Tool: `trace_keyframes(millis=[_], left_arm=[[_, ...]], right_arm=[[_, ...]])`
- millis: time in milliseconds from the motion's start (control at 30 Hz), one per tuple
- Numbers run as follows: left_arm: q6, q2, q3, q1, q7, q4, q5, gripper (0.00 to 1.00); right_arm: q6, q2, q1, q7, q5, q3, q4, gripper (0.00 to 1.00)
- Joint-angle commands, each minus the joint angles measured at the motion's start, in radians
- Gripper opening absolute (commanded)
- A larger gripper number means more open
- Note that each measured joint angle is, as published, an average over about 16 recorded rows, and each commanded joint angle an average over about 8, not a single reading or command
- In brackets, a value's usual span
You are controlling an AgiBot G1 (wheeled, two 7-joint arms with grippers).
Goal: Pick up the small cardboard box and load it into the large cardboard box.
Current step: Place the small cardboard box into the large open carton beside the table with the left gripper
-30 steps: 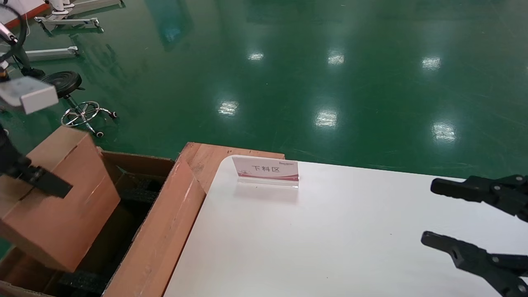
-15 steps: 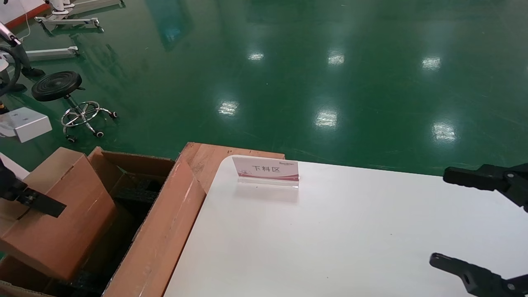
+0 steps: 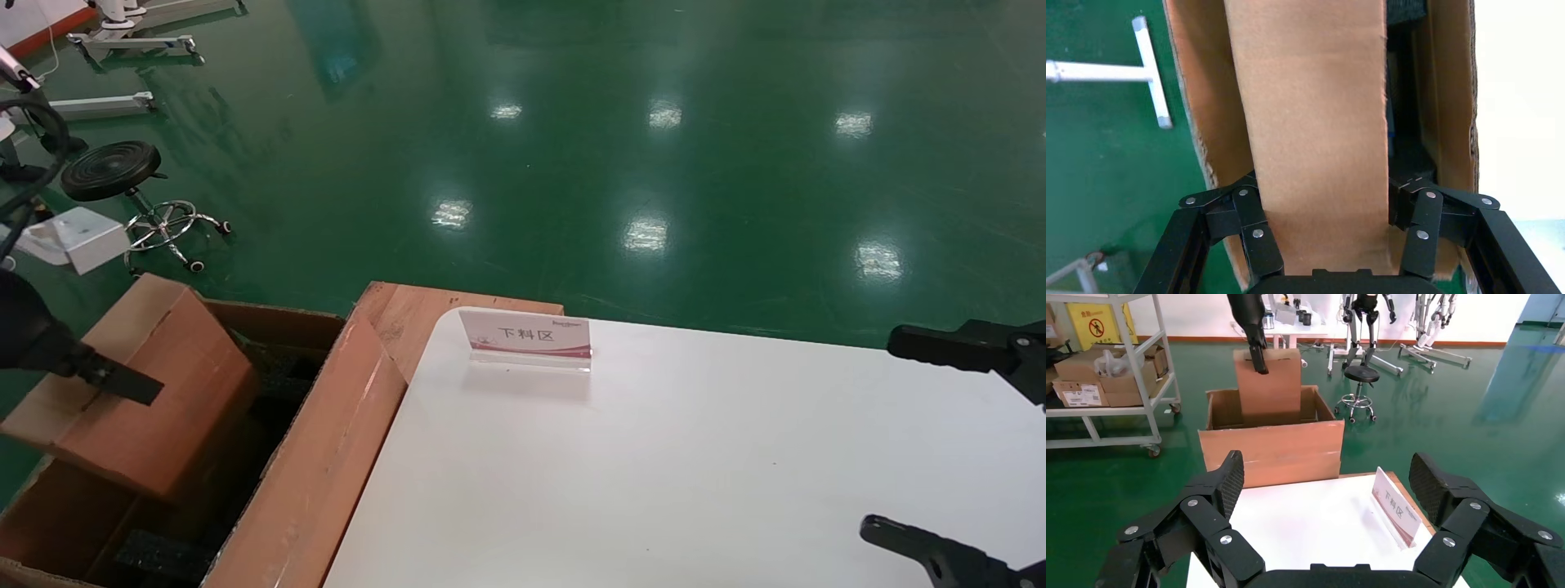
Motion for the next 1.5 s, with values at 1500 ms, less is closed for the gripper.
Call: trace_keyframes(millis=[1500], left_arm=[[-0.066,-0.09,-0.012,0.148,0.005,0.003,0.057,0.0]], right_arm=[[0.001,0.001,0.001,-0.001,0.002,-0.003,0.0,1.0]])
